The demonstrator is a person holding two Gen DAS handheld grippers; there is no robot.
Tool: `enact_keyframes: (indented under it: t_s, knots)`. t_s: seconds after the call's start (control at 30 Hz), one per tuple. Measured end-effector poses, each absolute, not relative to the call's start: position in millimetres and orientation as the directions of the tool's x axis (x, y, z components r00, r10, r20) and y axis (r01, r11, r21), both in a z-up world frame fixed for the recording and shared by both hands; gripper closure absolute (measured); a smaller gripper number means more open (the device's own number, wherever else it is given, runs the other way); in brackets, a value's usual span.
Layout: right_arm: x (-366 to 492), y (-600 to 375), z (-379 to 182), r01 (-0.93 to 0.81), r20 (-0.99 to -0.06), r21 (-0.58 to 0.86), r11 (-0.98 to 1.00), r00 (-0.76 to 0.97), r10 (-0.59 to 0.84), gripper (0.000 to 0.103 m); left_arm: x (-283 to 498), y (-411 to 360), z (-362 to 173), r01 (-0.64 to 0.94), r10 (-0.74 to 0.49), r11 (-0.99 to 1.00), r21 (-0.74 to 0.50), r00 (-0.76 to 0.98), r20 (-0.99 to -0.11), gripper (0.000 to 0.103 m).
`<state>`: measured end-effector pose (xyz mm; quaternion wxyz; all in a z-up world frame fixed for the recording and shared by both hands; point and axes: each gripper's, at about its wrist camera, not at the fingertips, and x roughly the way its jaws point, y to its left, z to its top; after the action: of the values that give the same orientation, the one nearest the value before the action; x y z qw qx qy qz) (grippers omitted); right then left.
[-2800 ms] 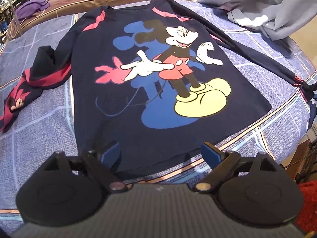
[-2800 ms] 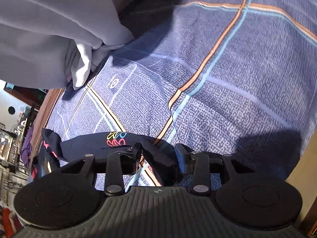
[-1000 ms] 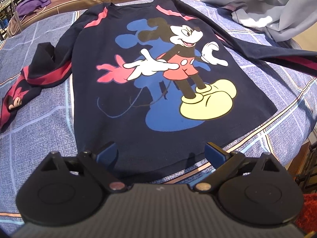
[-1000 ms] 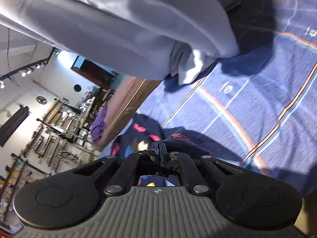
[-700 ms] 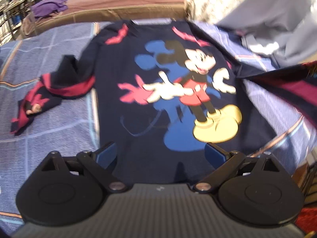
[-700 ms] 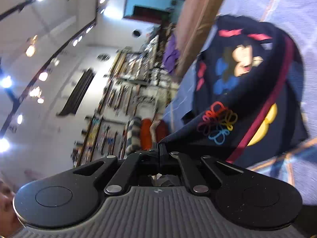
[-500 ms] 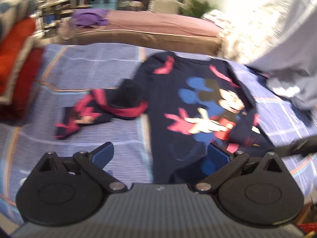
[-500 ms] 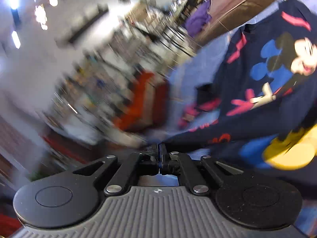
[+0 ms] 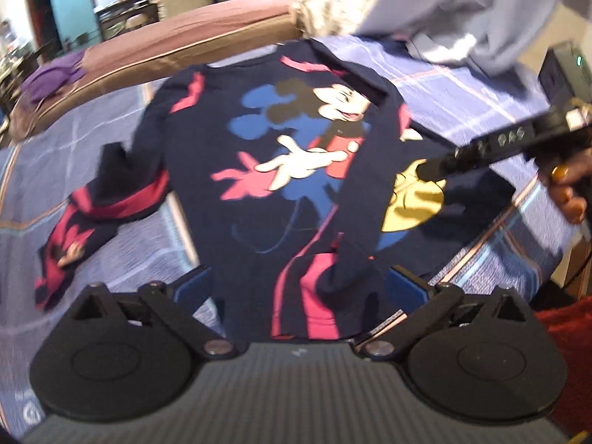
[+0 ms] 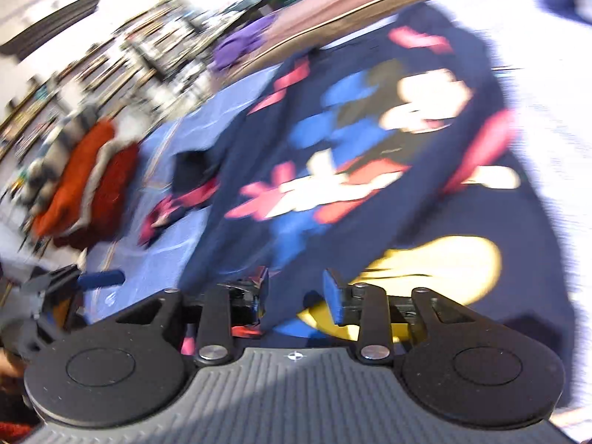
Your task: Fold small clothes
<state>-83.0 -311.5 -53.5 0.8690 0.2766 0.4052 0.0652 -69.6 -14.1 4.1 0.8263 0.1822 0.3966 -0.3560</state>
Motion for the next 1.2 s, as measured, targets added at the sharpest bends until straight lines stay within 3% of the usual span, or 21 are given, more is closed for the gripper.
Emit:
enact_keyframes:
  t_s: [0.07,0.13,0.23,0.37,0.5,0.57,0.63,0.7,0.73,0.77,0.97,1.1,1.2]
  knots:
    - [-94.0,-323.3,-56.3,0.147,-0.676,0.54,0.829,0.662,0.323,0.041,-61.8,-21.5,-3.6,0.718,-0.415,0.696,0.006,0.409,-0.813,0.035]
    - [-102.4,-329.8,-58.6,0.169,-0.678,0.552,0.816,0.661,0.322,0.039,-54.7,-13.2,-1.8,0.687,-0.436,0.724,-0.064,0.383,-0.814,0.042]
    - [-108.6,-332.9,-65.6,0.182,-0.674,0.569,0.802,0.661,0.328,0.035,-49.3,8.4,5.6,0.651,-0.49,0.743,-0.153,0.375,-0.787,0.04]
    - [-110.7,-334.0,-73.8,0.194,-0.66,0.599,0.777,0.669,0.342,0.032,-41.1,15.6,6.0,0.61,-0.453,0.78,-0.139,0.398,-0.798,0.042]
    - [-109.5,-330.8,-73.1,0.179,-0.646,0.616,0.767,0.672,0.362,0.032,-52.1,0.0,13.0,0.651,-0.533,0.728,-0.214,0.342,-0.774,0.04]
    - [-108.8,-328.6,-73.0,0.172,-0.645,0.618,0.767,0.669,0.37,0.032,-61.9,-21.9,11.0,0.681,-0.529,0.707,-0.191,0.33,-0.782,0.033]
    - [-109.4,-328.0,-74.2,0.176,-0.648,0.617,0.767,0.666,0.369,0.032,-70.6,-46.5,1.1,0.713,-0.462,0.695,-0.091,0.347,-0.816,0.034]
    - [-112.3,-329.1,-74.1,0.184,-0.652,0.615,0.767,0.665,0.363,0.031,-75.8,-64.1,-13.6,0.739,-0.407,0.673,-0.011,0.358,-0.841,0.056]
    - [-114.4,-329.7,-74.0,0.186,-0.651,0.614,0.767,0.669,0.359,0.032,-75.7,-68.4,-21.6,0.743,-0.38,0.67,0.008,0.352,-0.855,0.086]
    - [-116.8,-330.9,-73.5,0.189,-0.651,0.613,0.767,0.671,0.355,0.031,-73.8,-68.4,-26.0,0.734,-0.365,0.679,0.008,0.348,-0.864,0.098]
    - [-123.0,-346.7,-73.1,0.212,-0.658,0.593,0.777,0.684,0.315,0.031,-46.3,0.4,21.8,0.595,-0.512,0.775,-0.211,0.396,-0.762,0.099]
    - [-107.3,-368.6,-71.4,0.242,-0.651,0.565,0.789,0.719,0.245,0.031,-32.7,48.7,58.8,0.501,-0.454,0.85,-0.167,0.532,-0.715,0.099]
    - [-84.4,-379.4,-63.1,0.237,-0.64,0.509,0.828,0.747,0.179,0.031,-24.3,76.5,56.2,0.419,-0.397,0.892,-0.169,0.547,-0.737,0.099]
